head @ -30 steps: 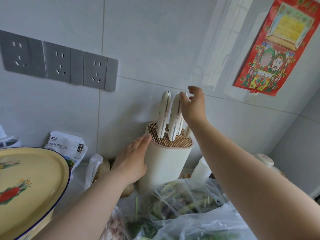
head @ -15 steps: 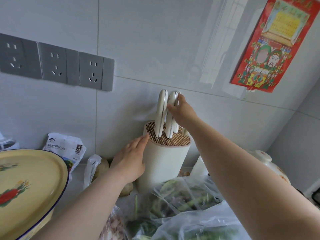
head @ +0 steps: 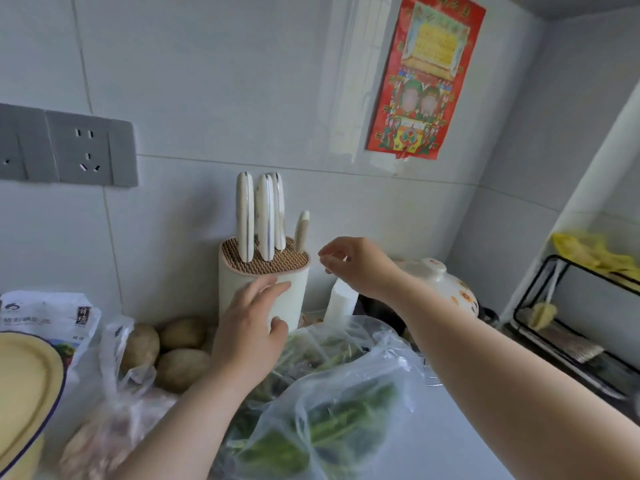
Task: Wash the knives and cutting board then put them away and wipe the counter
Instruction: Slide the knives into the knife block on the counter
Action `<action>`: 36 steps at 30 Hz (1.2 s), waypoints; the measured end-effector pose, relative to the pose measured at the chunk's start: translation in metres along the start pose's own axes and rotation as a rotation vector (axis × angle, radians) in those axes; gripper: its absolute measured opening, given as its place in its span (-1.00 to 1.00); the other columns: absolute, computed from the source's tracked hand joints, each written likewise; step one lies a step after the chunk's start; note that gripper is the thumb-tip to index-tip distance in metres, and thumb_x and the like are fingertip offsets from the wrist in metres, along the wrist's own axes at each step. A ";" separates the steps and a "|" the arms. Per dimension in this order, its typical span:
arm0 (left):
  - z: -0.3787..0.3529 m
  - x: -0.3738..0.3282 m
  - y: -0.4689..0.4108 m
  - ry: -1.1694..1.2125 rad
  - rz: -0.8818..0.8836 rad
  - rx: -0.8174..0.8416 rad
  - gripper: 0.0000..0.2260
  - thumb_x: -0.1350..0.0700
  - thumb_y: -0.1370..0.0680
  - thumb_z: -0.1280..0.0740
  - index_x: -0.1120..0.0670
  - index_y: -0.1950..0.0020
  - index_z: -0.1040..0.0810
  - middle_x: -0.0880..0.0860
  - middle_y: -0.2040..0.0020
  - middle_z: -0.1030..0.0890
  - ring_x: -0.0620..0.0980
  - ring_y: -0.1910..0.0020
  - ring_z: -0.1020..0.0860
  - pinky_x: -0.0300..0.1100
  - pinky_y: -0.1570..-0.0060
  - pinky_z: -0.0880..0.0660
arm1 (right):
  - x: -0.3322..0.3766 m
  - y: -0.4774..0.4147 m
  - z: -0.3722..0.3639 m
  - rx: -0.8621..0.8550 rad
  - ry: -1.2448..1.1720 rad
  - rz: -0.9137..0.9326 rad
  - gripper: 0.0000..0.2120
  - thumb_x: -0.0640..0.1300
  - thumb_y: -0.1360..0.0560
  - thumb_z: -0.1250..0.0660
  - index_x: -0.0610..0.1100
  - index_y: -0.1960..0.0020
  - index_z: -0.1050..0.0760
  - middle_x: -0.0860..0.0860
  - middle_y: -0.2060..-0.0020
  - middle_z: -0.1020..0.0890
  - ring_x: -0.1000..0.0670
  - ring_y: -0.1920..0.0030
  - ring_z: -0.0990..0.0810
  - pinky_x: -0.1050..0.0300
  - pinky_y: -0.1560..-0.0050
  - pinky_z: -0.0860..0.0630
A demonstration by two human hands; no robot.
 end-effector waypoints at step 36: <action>-0.297 -0.361 0.428 0.050 -0.817 0.912 -0.75 0.02 -0.34 -0.19 -0.06 0.14 -0.65 -0.12 0.04 -0.58 -0.15 -0.03 -0.40 -0.34 0.01 -0.45 | -0.323 0.708 0.055 0.010 -0.037 -0.901 -0.58 0.18 -0.49 -0.23 0.01 -0.27 -0.41 0.23 0.08 -0.40 0.13 0.04 -0.37 0.25 -0.01 -0.34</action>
Point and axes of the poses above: each hand's wrist, its own y-axis away from the middle knuckle, its own z-axis out of the back of the hand, x = y × z, the point moved 5 cm from there along -y, towards the middle knuckle
